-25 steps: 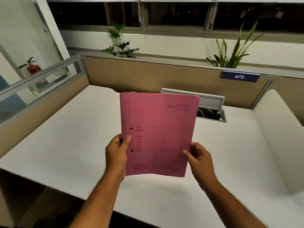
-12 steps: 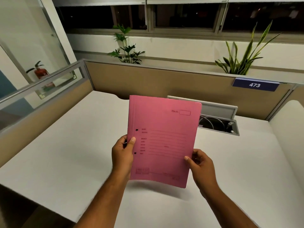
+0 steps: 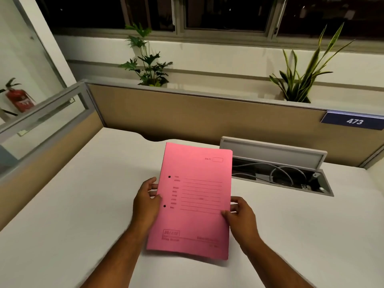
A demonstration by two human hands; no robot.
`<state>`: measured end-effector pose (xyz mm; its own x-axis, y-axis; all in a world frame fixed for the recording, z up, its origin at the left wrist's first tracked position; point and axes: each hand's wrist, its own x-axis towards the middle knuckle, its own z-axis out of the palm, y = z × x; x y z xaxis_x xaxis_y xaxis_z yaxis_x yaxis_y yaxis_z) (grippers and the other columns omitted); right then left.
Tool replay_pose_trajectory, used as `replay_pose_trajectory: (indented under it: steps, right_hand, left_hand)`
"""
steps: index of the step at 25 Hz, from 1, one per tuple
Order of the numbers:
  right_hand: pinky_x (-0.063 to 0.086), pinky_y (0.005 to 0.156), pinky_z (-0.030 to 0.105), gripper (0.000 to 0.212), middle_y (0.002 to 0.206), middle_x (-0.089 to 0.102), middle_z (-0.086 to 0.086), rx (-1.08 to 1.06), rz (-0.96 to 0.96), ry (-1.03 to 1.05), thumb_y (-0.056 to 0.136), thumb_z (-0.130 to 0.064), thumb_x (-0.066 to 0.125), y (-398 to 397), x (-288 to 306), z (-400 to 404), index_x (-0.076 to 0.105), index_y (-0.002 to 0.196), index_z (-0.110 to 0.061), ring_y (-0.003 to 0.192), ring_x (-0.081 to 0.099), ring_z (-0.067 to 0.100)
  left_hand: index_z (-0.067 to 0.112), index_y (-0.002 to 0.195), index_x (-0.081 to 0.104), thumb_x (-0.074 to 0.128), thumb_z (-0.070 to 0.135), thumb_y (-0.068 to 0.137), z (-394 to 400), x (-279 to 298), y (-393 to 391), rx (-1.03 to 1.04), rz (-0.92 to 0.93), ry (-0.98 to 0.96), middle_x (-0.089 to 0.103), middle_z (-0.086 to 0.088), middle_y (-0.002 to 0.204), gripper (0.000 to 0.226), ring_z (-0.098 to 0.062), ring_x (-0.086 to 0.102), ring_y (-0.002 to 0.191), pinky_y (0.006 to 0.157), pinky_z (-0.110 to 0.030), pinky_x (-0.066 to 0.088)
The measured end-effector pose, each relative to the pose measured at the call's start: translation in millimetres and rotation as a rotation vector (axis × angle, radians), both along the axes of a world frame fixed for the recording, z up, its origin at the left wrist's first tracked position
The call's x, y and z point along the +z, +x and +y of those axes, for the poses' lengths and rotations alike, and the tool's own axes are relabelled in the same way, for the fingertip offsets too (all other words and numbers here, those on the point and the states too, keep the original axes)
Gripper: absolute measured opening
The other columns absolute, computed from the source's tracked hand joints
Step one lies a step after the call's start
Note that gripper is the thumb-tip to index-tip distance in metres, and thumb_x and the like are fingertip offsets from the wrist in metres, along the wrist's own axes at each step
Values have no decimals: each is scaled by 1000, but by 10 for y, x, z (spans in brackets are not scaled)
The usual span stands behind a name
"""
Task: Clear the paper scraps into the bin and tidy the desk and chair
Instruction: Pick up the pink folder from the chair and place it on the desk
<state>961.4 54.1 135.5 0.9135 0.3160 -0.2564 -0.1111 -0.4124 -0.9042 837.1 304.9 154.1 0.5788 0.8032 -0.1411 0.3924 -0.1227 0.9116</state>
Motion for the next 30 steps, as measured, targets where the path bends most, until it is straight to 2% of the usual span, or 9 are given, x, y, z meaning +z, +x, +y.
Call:
replay_pose_trajectory:
  steps: [4,6,9,11,13,16,21,24,30]
  right_hand:
    - [61,73,28,30,104,75,-6,-38,46,-55,98,-15,71,324,-164,627,61,124,-27,90,75,15]
    - [60,76,29,34,99,76,-6,-56,44,-100,96,-13,72,490,-269,872,63,127,-24,89,75,14]
    - [56,72,25,43,95,73,-11,-72,16,-169,94,-12,74,742,-406,1192,63,134,-24,86,71,7]
    - [58,76,29,53,98,69,-13,-64,-3,-192,95,-12,74,871,-467,1337,56,143,-27,85,68,5]
    - [62,86,39,59,109,71,-8,-46,-3,-208,98,-12,72,976,-522,1455,49,149,-29,89,69,12]
    - [60,99,46,58,137,68,5,-3,-48,-286,100,-15,71,1125,-567,1564,49,153,-24,111,70,26]
    - [48,116,50,68,154,55,10,106,-133,-463,100,-23,71,1369,-563,1691,41,160,-16,136,58,33]
    - [44,116,48,70,156,49,13,171,-157,-550,102,-29,67,1482,-551,1764,34,163,-17,140,53,33]
    - [53,105,47,70,145,48,10,284,-216,-653,101,-43,64,1576,-478,1837,32,162,-27,130,59,31]
  left_hand:
    - [32,128,63,64,8,101,655,-188,395,-61,39,9,68,4,125,35,-9,67,102,69,-20,53]
    - [27,128,68,63,8,101,921,-302,606,-79,63,-4,69,-1,128,33,-16,68,104,72,-22,54]
    - [22,134,68,65,7,100,1182,-474,888,-124,122,14,67,-3,136,37,-22,70,110,88,-31,59]
    - [20,137,66,70,10,97,1259,-584,1028,-162,158,24,66,-2,140,41,-25,67,121,101,-37,57]
    - [23,137,66,78,19,93,1318,-673,1158,-187,212,54,65,0,142,46,-25,65,124,107,-42,54]
    - [29,136,65,82,39,87,1384,-754,1356,-207,312,244,64,4,145,53,-25,63,126,110,-50,49]
    - [33,148,53,73,67,82,1399,-835,1577,-312,494,527,52,5,155,77,-25,50,136,107,-50,43]
    - [35,155,42,65,76,81,1406,-873,1662,-380,573,614,42,4,163,89,-25,44,141,109,-50,39]
    - [35,161,27,57,79,85,1428,-837,1786,-410,643,631,29,-1,170,93,-29,38,148,114,-53,37]
